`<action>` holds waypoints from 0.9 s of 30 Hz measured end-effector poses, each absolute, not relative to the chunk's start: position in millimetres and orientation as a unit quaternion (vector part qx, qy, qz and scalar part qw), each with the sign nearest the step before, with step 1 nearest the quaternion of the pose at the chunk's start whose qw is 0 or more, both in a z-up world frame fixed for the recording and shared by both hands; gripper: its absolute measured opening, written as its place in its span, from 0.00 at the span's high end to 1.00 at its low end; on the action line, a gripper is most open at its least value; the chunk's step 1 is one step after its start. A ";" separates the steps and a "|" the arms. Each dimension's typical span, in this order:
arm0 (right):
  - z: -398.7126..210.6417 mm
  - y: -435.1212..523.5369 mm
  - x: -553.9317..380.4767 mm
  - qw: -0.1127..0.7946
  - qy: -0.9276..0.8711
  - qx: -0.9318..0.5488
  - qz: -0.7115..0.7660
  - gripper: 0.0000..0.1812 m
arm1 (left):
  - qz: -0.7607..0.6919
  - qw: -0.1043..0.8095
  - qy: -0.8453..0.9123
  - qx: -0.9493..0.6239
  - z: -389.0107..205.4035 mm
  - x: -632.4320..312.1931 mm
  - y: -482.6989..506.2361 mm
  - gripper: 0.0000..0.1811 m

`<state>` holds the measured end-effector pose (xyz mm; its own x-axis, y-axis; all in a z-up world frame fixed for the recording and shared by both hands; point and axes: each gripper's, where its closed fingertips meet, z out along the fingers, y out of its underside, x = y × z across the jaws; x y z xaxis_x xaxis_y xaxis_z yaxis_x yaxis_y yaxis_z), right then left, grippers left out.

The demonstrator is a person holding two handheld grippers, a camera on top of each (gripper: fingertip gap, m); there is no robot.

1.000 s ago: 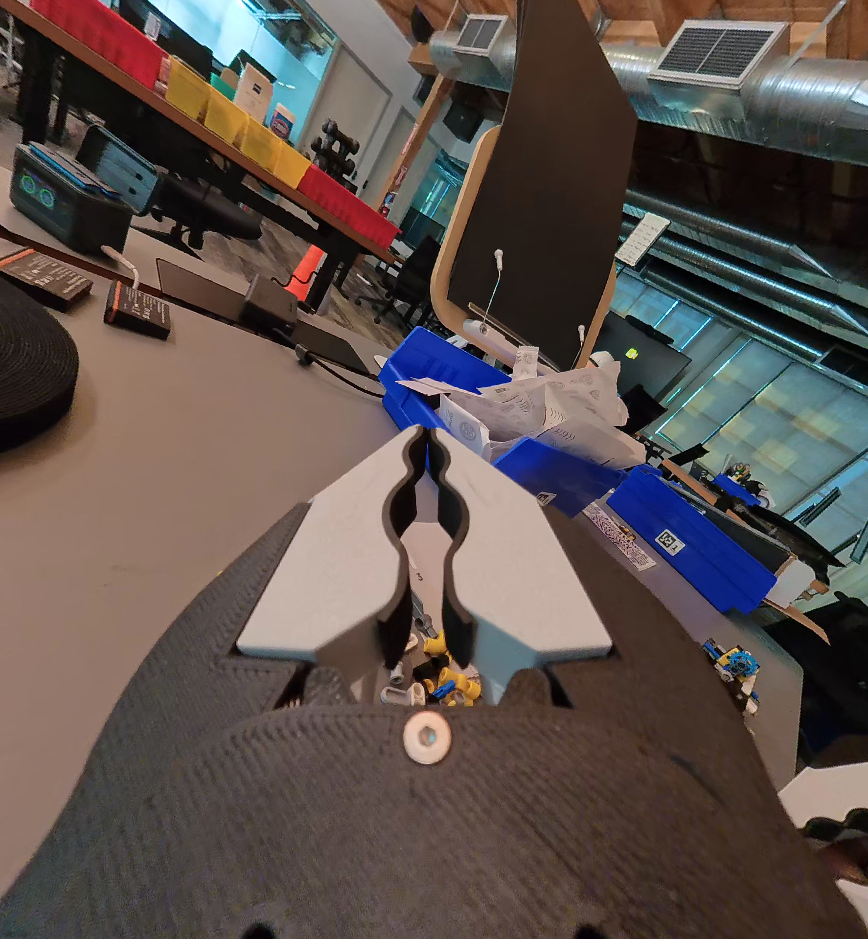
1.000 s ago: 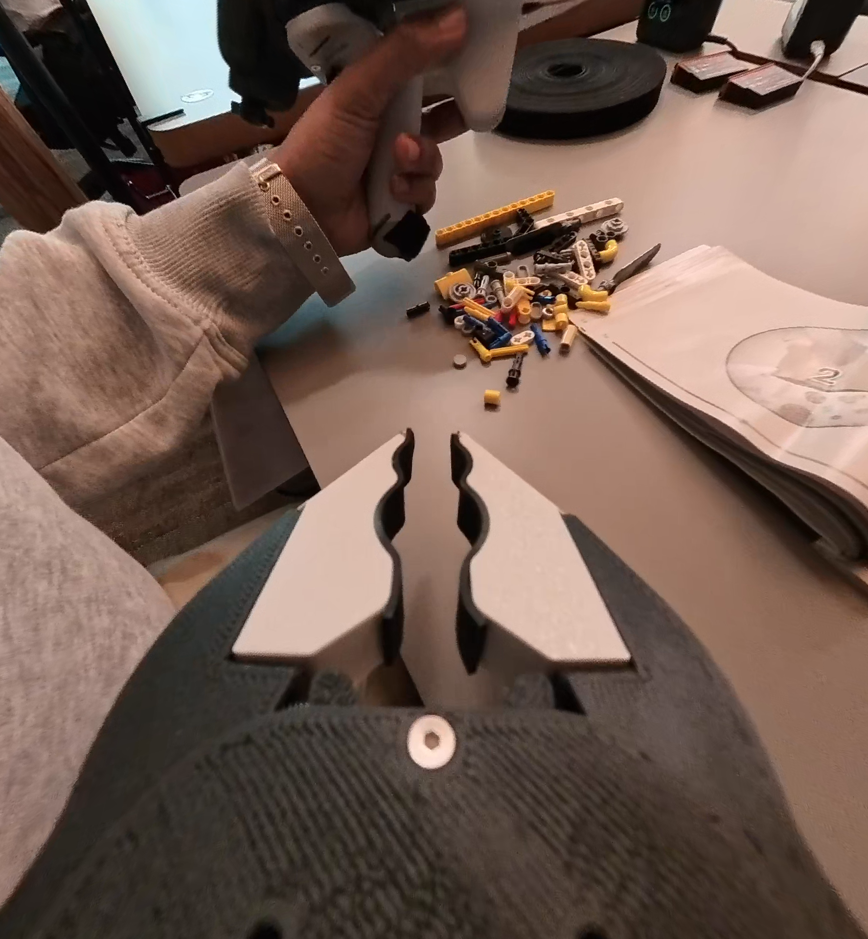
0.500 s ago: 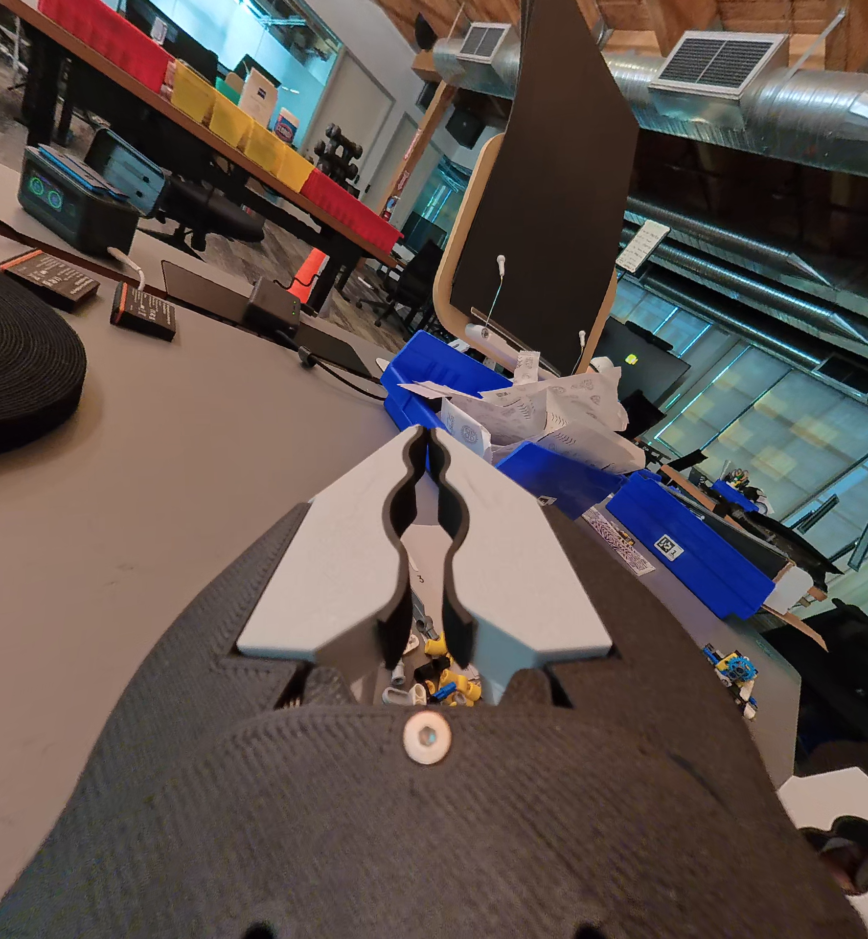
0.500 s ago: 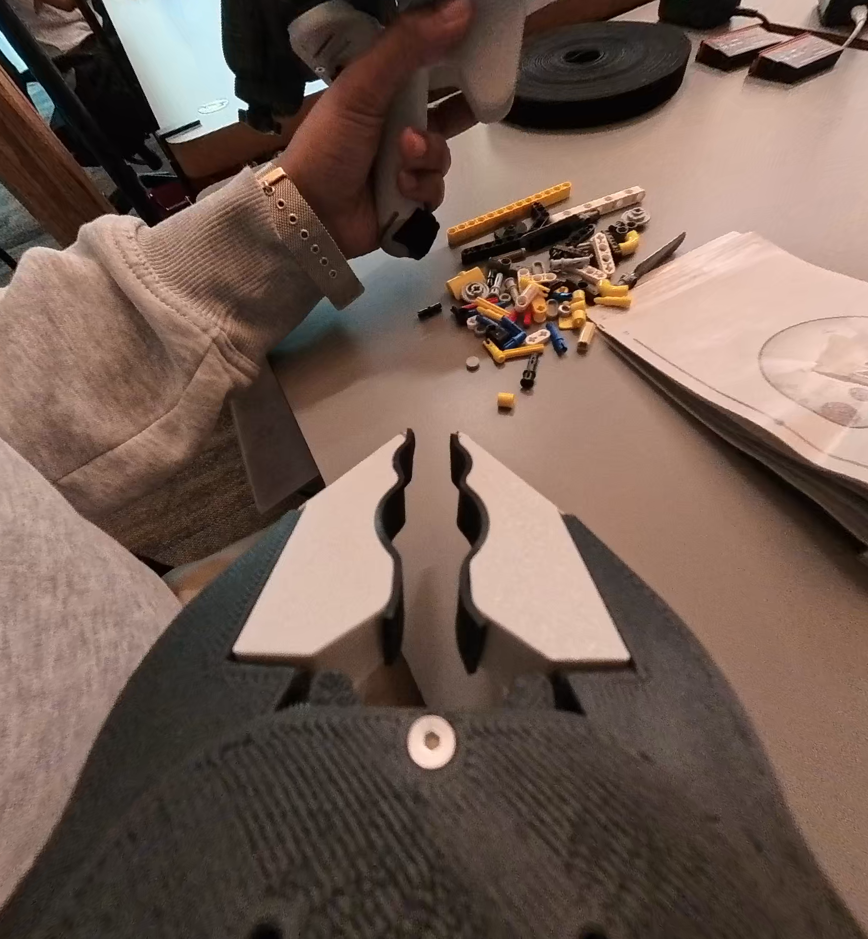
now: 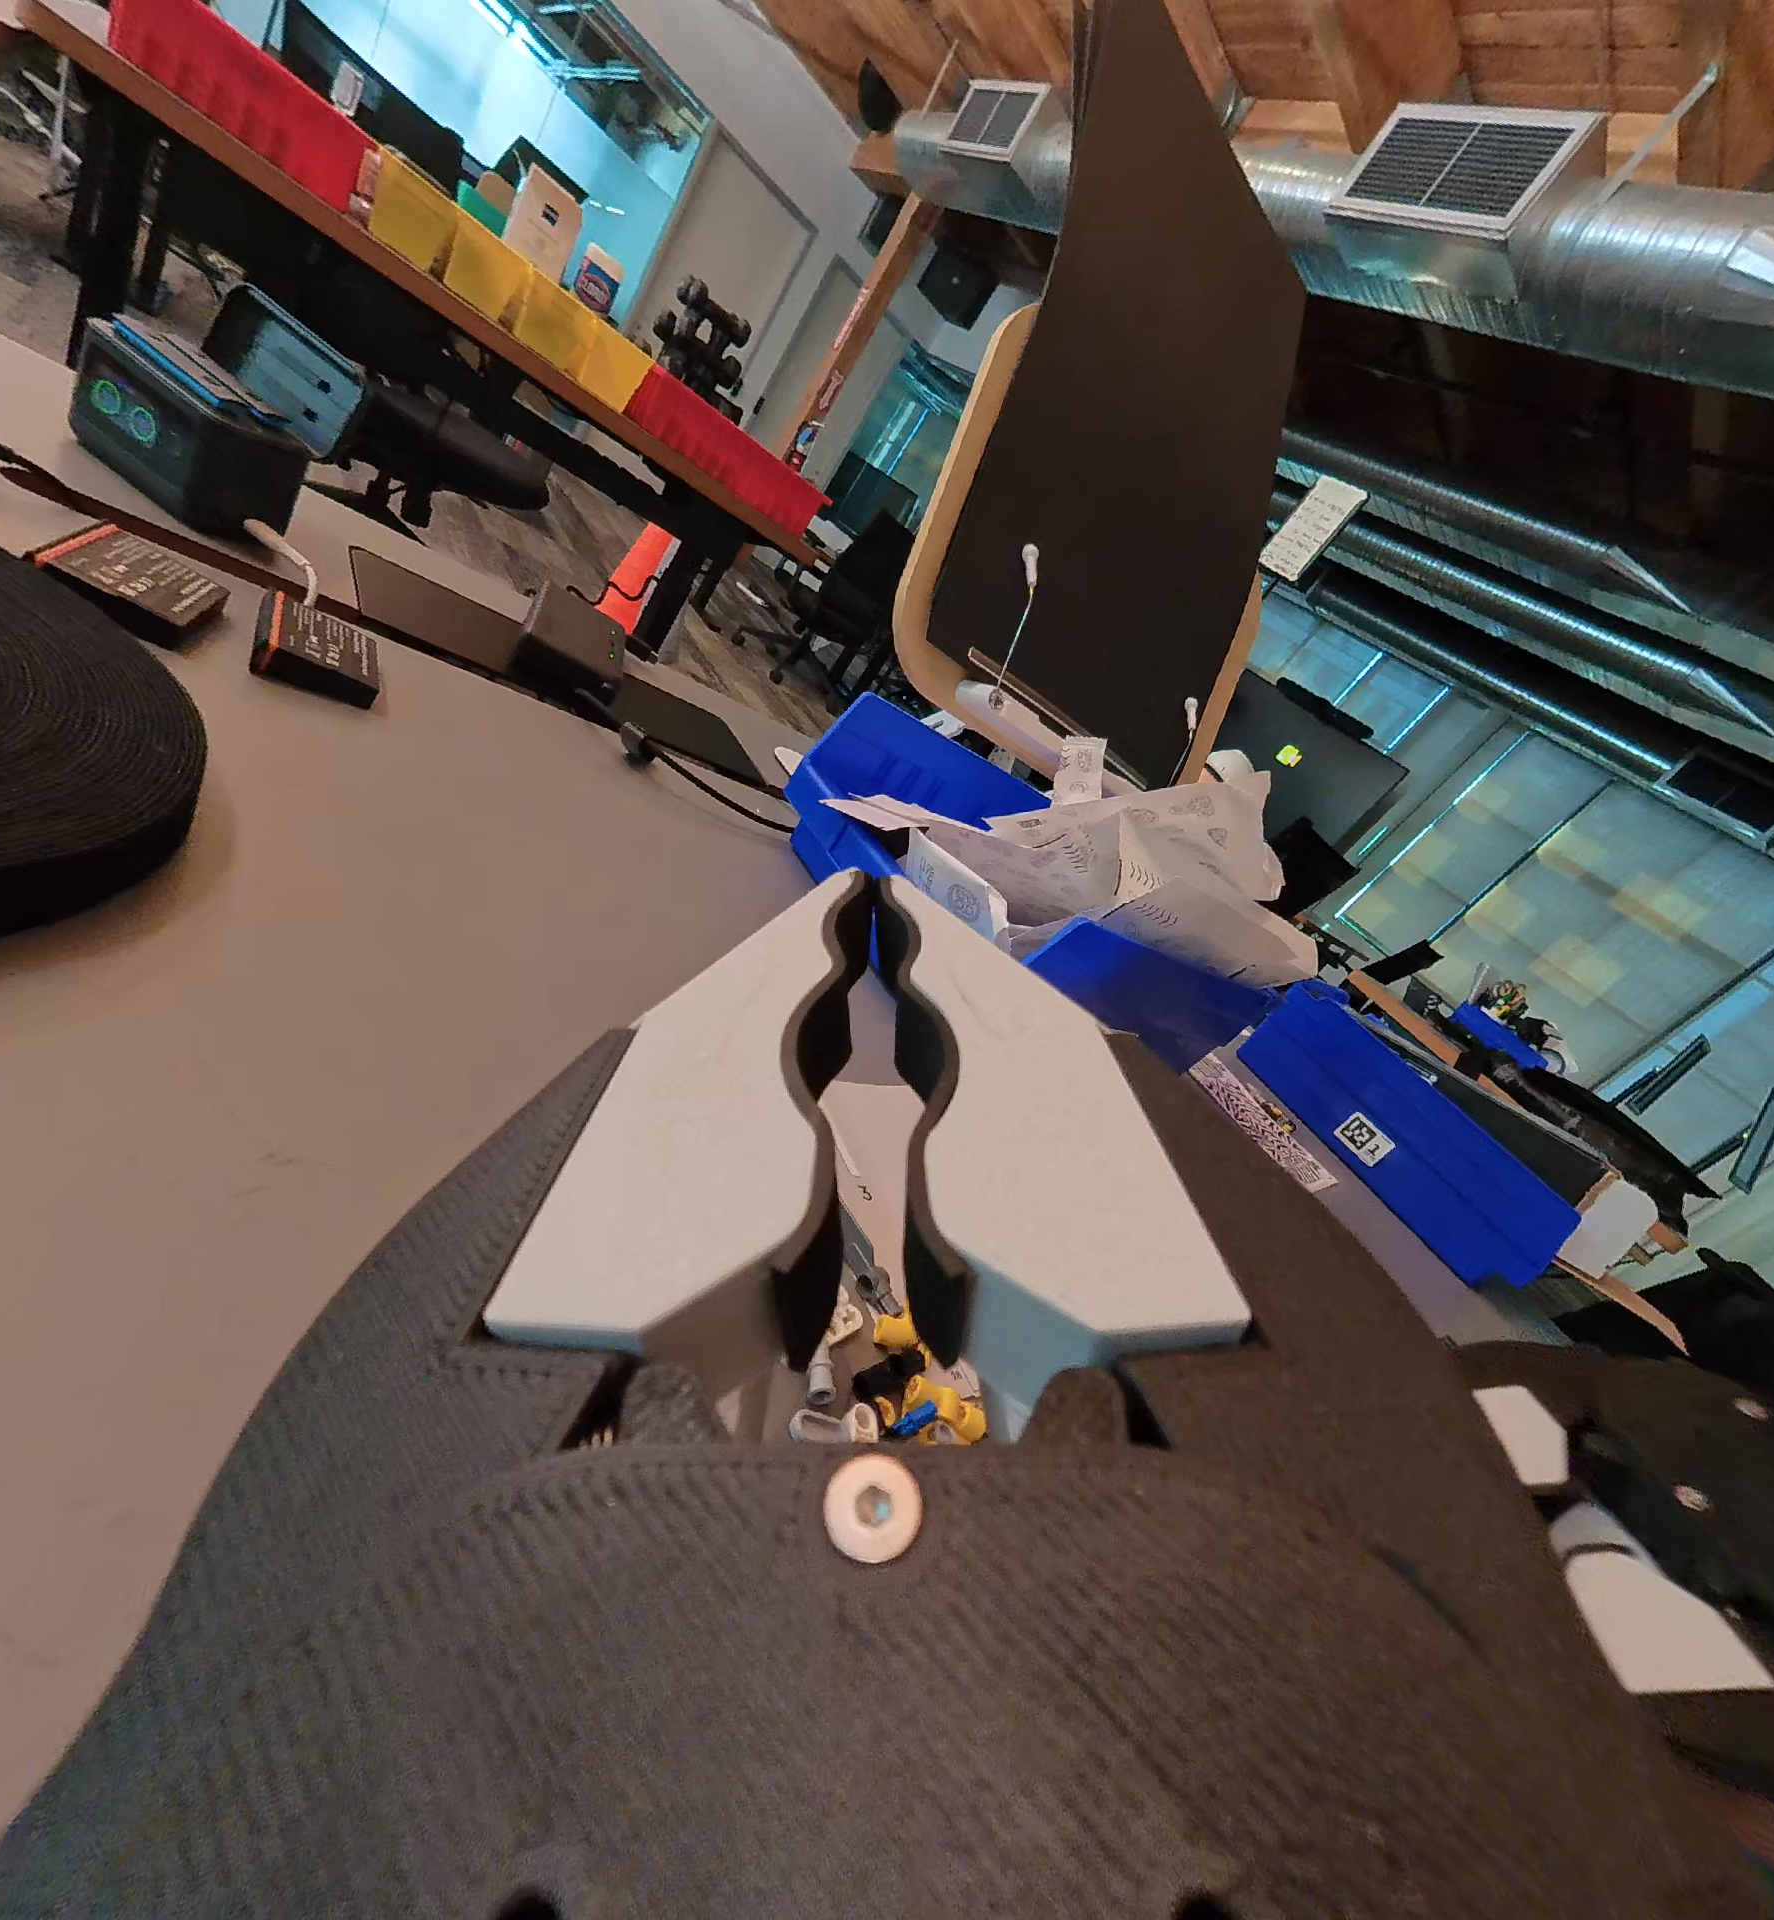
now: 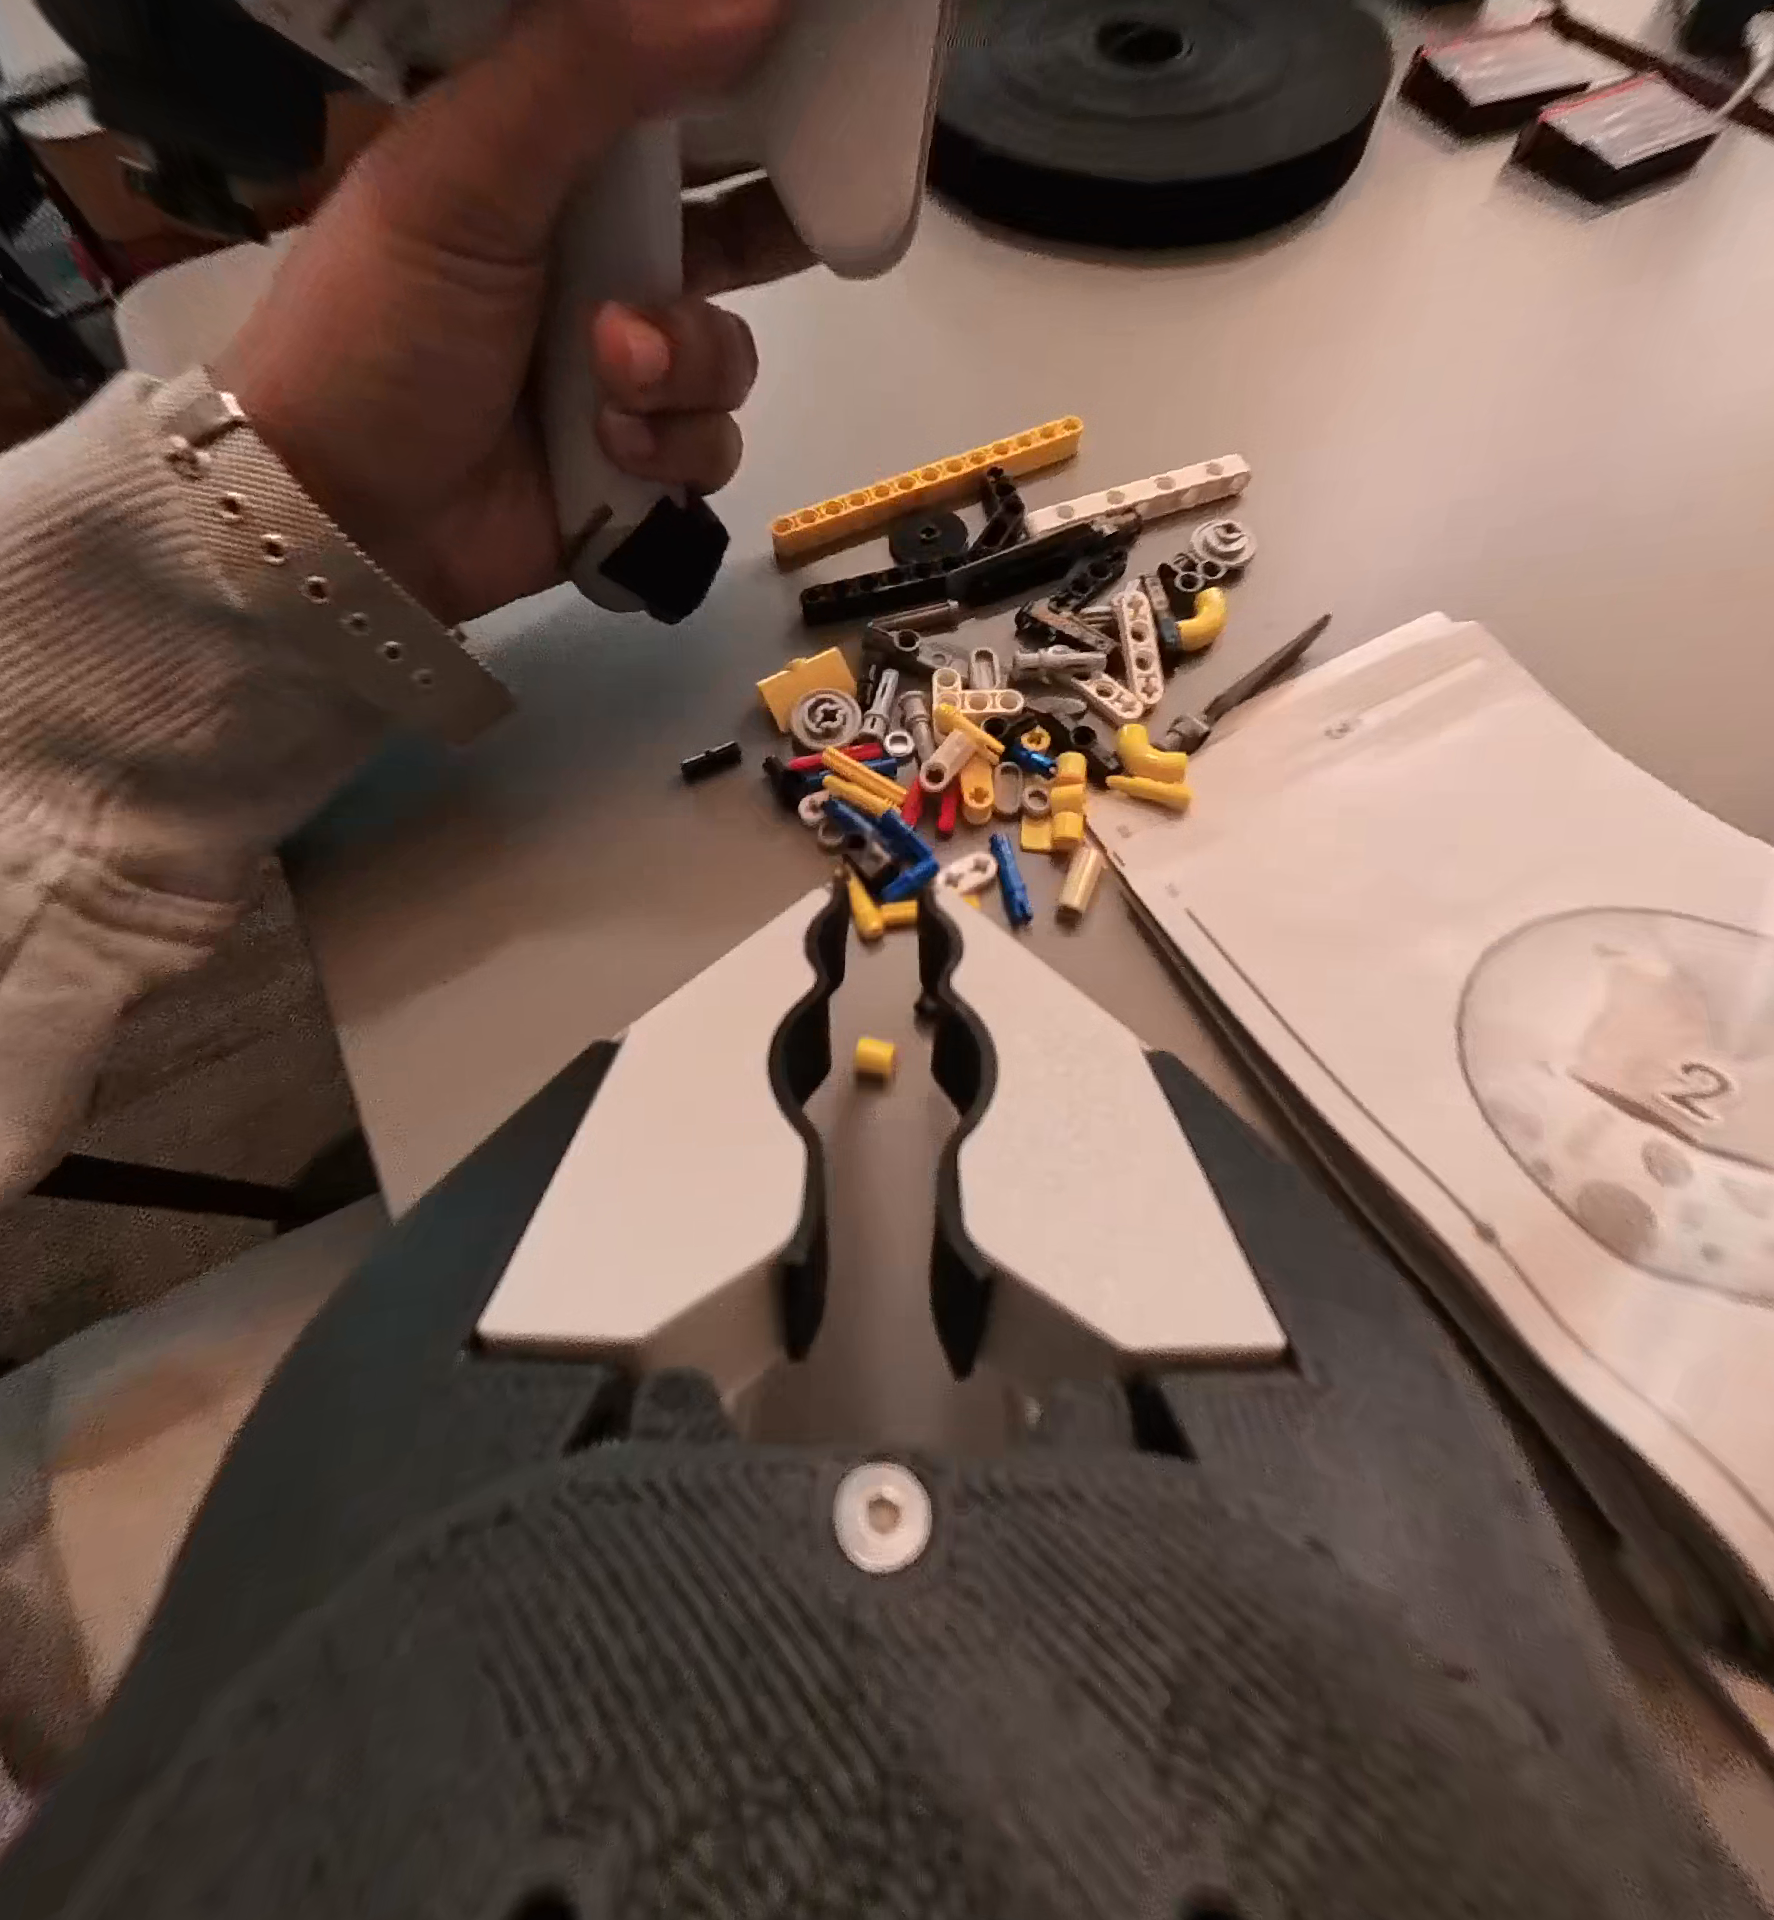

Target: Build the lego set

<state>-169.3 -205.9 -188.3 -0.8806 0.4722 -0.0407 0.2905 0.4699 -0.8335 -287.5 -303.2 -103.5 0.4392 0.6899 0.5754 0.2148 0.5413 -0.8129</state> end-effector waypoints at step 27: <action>-220.5 -229.3 -204.7 0.079 -0.884 -0.250 0.388 0.99 | 0.154 0.742 -0.504 -0.414 -94.5 -288.3 -319.4 1.00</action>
